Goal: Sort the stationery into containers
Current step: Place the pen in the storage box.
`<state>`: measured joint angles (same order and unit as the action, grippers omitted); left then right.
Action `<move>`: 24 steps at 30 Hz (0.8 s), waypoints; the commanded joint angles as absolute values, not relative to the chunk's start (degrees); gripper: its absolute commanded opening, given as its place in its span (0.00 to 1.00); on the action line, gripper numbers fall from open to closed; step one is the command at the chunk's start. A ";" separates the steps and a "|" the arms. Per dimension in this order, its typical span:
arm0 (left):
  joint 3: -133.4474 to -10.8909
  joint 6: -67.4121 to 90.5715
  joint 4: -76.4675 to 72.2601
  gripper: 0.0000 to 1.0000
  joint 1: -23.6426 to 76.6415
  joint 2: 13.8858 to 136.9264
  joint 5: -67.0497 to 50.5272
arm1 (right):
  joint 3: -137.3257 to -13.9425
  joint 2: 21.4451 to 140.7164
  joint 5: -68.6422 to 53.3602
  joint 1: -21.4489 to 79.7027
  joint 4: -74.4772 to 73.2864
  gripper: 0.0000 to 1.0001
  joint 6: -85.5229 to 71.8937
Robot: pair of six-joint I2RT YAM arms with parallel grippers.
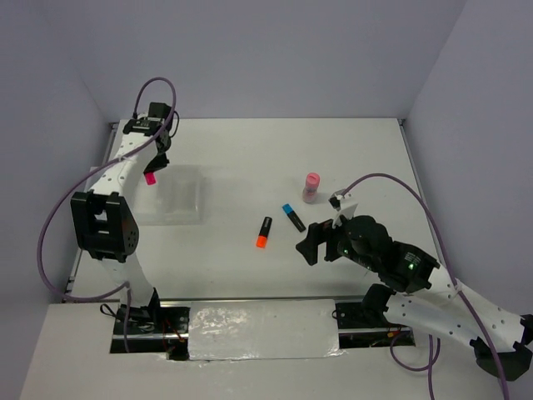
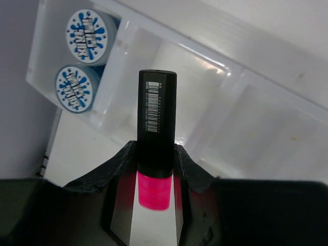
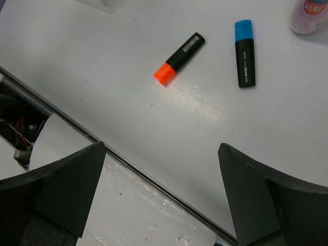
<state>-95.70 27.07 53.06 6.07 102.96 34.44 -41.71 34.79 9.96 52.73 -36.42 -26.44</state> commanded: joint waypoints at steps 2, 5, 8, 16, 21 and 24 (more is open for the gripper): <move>-97.21 22.07 55.38 0.00 2.21 104.85 34.11 | -44.30 34.98 9.05 52.47 -33.66 0.99 -23.12; -97.30 21.62 56.25 0.00 0.53 107.22 33.14 | -44.21 34.63 9.05 52.47 -33.66 0.99 -22.42; -95.81 22.32 55.20 0.00 0.18 107.32 32.00 | -43.86 34.28 8.88 52.47 -33.40 1.00 -22.15; -94.31 24.61 55.29 0.21 0.18 109.95 33.40 | -43.59 34.01 8.88 52.56 -33.66 1.00 -22.06; -91.67 25.75 54.49 0.49 -1.84 108.63 32.88 | -44.30 34.80 8.70 52.47 -33.66 1.00 -22.15; -91.93 26.19 54.93 0.67 -2.11 107.85 33.57 | -44.65 35.42 8.26 52.47 -33.49 1.00 -22.15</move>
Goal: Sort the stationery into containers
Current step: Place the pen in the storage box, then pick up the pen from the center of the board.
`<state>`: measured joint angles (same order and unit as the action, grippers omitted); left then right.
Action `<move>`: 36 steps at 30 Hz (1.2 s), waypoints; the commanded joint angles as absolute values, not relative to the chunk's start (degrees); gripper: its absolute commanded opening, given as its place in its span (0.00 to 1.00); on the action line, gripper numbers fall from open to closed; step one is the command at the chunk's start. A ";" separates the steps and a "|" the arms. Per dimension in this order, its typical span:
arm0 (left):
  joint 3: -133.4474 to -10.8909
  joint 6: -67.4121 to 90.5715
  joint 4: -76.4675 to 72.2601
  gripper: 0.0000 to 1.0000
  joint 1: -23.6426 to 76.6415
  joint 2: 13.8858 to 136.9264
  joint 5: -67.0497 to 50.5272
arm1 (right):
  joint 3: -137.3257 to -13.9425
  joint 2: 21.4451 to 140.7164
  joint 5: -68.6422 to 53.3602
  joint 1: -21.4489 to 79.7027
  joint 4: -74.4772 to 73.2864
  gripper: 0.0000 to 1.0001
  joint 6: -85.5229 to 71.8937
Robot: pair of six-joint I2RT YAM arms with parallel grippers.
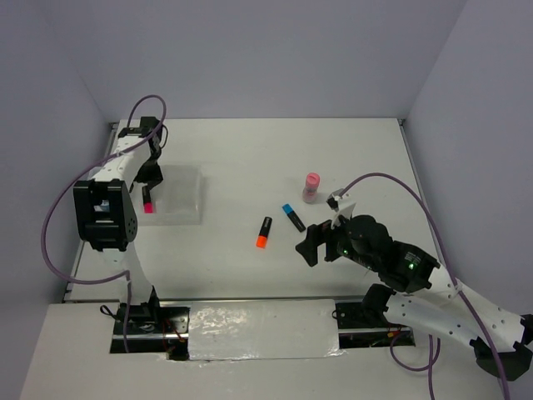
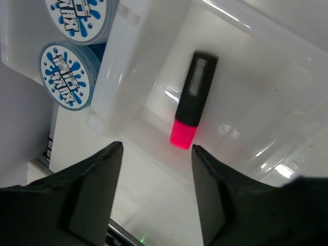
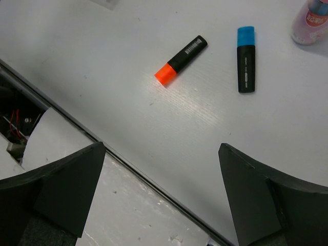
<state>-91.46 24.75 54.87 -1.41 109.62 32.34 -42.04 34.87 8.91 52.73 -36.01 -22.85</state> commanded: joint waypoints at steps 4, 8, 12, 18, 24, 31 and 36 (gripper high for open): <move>-92.63 26.54 54.41 0.79 -2.11 104.86 32.09 | -44.91 36.12 7.91 52.47 -33.14 1.00 -22.59; -91.95 26.98 53.09 0.80 -0.71 100.12 27.62 | -45.53 36.30 8.17 52.56 -33.40 1.00 -23.29; -90.26 30.83 50.80 0.84 10.24 93.96 26.46 | -46.84 35.68 10.19 52.47 -34.54 1.00 -24.34; -86.49 35.68 44.32 0.87 29.25 90.96 22.86 | -50.70 35.77 17.83 52.47 -41.12 1.00 -28.20; -82.97 36.03 38.32 0.84 45.24 97.80 18.63 | -53.43 35.77 26.98 52.38 -49.64 1.00 -34.10; -82.62 37.44 35.87 0.82 50.89 106.61 19.25 | -52.47 34.19 25.14 52.38 -49.84 1.00 -34.37; -82.62 37.88 35.24 0.80 51.59 109.68 18.54 | -51.59 34.36 23.20 52.38 -49.13 1.00 -33.40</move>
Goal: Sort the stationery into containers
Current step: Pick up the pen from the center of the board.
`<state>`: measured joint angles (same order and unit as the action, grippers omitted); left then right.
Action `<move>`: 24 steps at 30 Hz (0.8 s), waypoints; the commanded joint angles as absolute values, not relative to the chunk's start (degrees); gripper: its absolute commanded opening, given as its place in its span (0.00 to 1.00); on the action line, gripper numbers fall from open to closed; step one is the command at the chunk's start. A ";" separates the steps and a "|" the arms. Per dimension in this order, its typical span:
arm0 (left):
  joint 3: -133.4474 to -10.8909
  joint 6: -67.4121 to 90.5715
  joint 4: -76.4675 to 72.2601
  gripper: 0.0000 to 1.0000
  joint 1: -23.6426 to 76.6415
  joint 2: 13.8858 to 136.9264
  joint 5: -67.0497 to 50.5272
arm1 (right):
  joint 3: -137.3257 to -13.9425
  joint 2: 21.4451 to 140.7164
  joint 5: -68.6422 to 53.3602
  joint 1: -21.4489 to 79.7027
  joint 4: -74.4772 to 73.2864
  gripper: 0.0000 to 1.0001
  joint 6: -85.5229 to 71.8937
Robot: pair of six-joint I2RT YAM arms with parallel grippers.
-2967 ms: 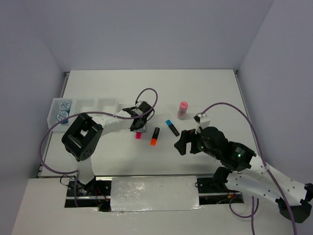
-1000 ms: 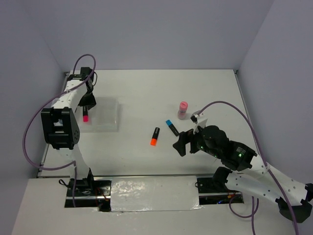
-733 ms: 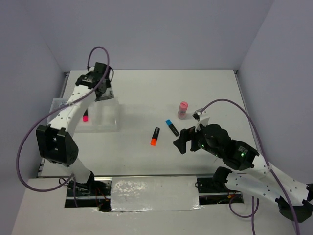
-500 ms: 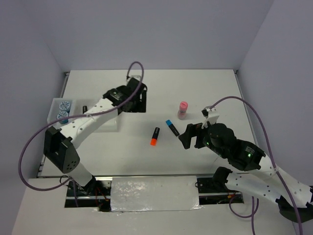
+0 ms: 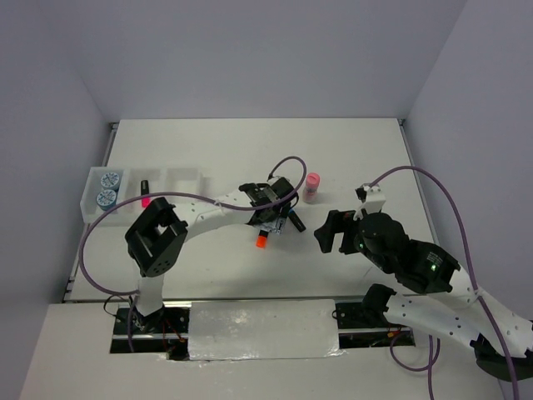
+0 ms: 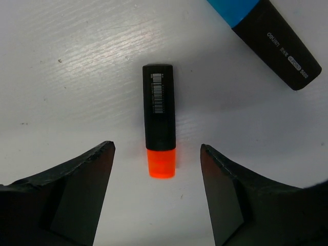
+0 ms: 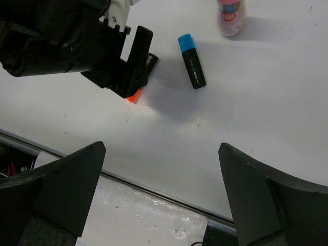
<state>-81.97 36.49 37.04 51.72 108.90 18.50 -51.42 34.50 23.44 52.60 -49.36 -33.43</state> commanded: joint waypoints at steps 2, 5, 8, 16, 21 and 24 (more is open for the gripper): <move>-82.53 38.32 35.77 0.79 51.59 111.09 18.89 | -51.59 34.45 22.68 52.38 -48.60 1.00 -33.22; -81.48 38.85 35.16 0.74 51.59 112.06 19.16 | -51.50 34.28 22.33 52.38 -48.08 1.00 -33.05; -80.25 38.85 34.02 0.70 51.59 112.67 18.63 | -51.24 34.10 21.80 52.38 -47.55 1.00 -32.70; -79.28 39.02 32.96 0.60 51.50 115.93 18.46 | -50.80 33.66 20.92 52.38 -46.93 1.00 -32.52; -78.14 39.46 32.25 0.21 51.42 115.06 18.81 | -50.97 33.49 20.83 52.47 -46.93 1.00 -32.17; -77.87 39.64 34.00 0.08 51.33 111.46 20.91 | -51.15 33.66 20.74 52.47 -46.85 1.00 -31.99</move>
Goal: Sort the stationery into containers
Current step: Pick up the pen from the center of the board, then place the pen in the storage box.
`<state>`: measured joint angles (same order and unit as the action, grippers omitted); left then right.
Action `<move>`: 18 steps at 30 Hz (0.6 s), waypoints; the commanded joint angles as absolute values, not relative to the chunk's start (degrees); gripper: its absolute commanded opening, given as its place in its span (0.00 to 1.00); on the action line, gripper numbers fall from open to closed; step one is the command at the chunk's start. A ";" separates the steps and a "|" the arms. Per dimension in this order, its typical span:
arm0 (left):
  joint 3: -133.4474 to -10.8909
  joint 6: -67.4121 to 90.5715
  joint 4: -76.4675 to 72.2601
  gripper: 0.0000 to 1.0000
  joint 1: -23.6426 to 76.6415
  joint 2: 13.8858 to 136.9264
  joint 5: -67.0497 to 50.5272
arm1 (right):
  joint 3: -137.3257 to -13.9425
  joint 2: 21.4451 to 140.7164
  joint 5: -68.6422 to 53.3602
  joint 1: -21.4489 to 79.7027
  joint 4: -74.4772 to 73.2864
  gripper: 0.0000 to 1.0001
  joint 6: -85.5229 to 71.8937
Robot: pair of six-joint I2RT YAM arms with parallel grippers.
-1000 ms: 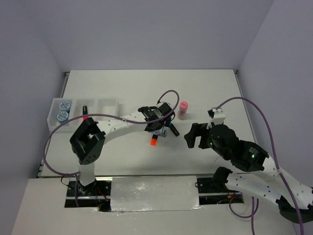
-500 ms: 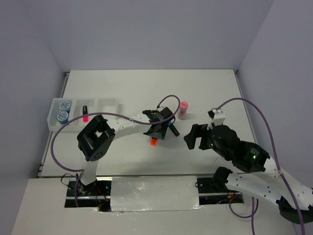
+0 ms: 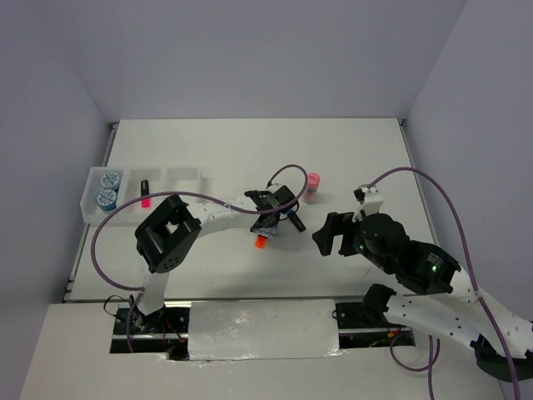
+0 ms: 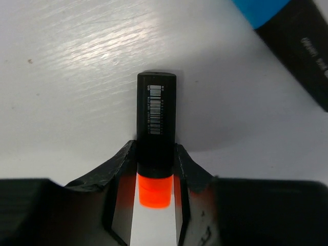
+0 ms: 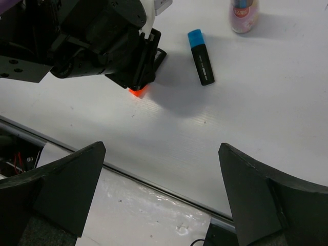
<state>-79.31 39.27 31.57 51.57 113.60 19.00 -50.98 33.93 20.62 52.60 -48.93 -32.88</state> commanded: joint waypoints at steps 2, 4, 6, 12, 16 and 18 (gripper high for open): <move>-78.66 39.20 36.55 0.02 49.93 108.30 24.25 | -51.15 33.66 20.48 52.38 -46.67 1.00 -31.73; -79.80 38.67 41.12 0.00 47.74 105.75 26.62 | -51.15 33.49 20.30 52.38 -46.58 1.00 -31.29; -79.54 37.62 43.32 0.00 42.91 100.57 29.17 | -50.89 33.31 19.69 52.47 -45.97 1.00 -30.85; -80.32 32.09 47.90 0.00 21.21 89.92 31.11 | -48.96 32.17 16.70 52.38 -42.63 1.00 -28.92; -83.58 25.07 48.34 0.00 10.05 91.05 33.13 | -48.60 32.87 15.38 52.30 -41.14 1.00 -27.51; -85.51 22.95 48.17 0.00 7.13 94.64 33.75 | -48.60 33.48 14.68 52.29 -40.26 1.00 -26.90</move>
<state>-83.40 29.45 45.30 8.86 90.67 32.21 -48.73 32.95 16.16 52.60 -44.69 -28.91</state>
